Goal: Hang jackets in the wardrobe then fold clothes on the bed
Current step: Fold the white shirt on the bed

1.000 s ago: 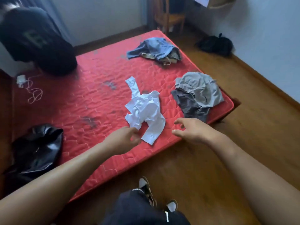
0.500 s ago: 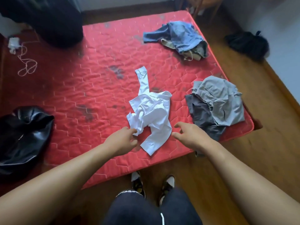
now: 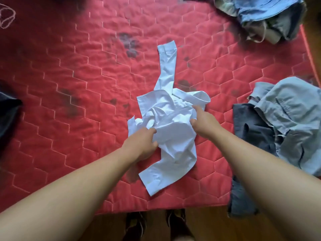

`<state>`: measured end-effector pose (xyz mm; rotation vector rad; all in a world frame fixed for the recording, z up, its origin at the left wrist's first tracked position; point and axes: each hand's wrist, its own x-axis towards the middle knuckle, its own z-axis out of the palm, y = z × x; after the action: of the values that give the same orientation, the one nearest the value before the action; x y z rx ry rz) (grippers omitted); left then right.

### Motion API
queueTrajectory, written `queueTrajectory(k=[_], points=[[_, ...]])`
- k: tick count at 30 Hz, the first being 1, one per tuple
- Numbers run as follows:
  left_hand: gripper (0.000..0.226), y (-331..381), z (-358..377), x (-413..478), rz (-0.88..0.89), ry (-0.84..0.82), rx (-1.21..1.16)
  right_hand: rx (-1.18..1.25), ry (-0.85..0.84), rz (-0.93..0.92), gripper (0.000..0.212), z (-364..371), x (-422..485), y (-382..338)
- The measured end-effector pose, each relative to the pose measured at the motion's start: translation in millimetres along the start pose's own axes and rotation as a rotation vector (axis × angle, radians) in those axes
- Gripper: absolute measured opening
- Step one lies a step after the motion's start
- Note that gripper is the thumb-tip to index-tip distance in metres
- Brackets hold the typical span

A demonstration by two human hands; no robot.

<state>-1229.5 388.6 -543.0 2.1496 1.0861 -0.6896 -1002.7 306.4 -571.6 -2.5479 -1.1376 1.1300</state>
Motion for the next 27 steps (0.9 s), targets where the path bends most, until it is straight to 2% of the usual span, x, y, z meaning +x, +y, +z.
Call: queueTrajectory(k=[2, 3, 4, 6, 7, 9, 13, 14, 16, 17, 19, 23, 25, 27], points=[[0.052, -1.6, 20.5, 23.1, -0.011, -0.006, -0.045, 0.117, -0.017, 0.005, 0.072, 13.2, 32.8, 5.4], [0.053, -2.6, 29.1, 31.1, -0.012, -0.002, -0.075, 0.183, -0.037, 0.026, 0.072, 19.9, 44.9, 6.6], [0.054, -4.7, 36.4, 37.8, -0.01, 0.003, -0.1, 0.234, -0.062, 0.039, 0.062, 27.6, 53.0, 6.9], [0.054, -10.8, 46.4, 46.3, -0.008, 0.024, -0.143, 0.248, -0.101, 0.027, 0.023, 44.3, 54.0, 4.5], [0.053, -13.7, 48.6, 46.6, -0.011, 0.035, -0.189, 0.231, -0.11, 0.006, 0.011, 54.1, 48.5, 3.1], [0.047, -18.6, 50.0, 42.6, -0.061, 0.049, -0.406, 0.223, -0.152, -0.035, 0.009, 71.5, 23.0, -2.4], [0.02, -20.7, 43.2, 27.6, -0.309, 0.051, -1.027, 0.192, -0.239, -0.188, 0.006, 92.8, -54.4, -17.8], [0.027, -21.2, 40.4, 23.7, -0.35, -0.016, -1.141, 0.191, -0.297, -0.238, 0.005, 95.4, -73.6, -23.3], [0.062, -23.0, 41.1, 16.6, -0.406, -0.164, -1.241, 0.2, -0.424, -0.323, 0.01, 100.1, -104.5, -35.2], [0.064, -23.9, 44.2, 13.2, -0.398, -0.196, -1.244, 0.198, -0.481, -0.342, 0.012, 102.2, -113.9, -39.5], [0.049, -29.3, 53.3, 10.9, -0.384, -0.194, -1.173, 0.195, -0.564, -0.336, 0.015, 104.9, -119.2, -44.3], [0.049, -50.8, 76.5, 17.3, -0.333, -0.082, -1.025, 0.098, -0.67, -0.131, 0.012, 105.8, -86.1, -34.1], [0.042, -62.2, 87.0, 24.2, -0.297, -0.027, -0.973, -0.151, -0.831, 0.014, 0.01, 103.9, -58.6, -26.7], [0.04, -75.1, 99.1, 34.3, -0.334, 0.134, -0.805, -0.521, -0.759, -0.024, 0.017, 100.4, -30.6, -20.7]])
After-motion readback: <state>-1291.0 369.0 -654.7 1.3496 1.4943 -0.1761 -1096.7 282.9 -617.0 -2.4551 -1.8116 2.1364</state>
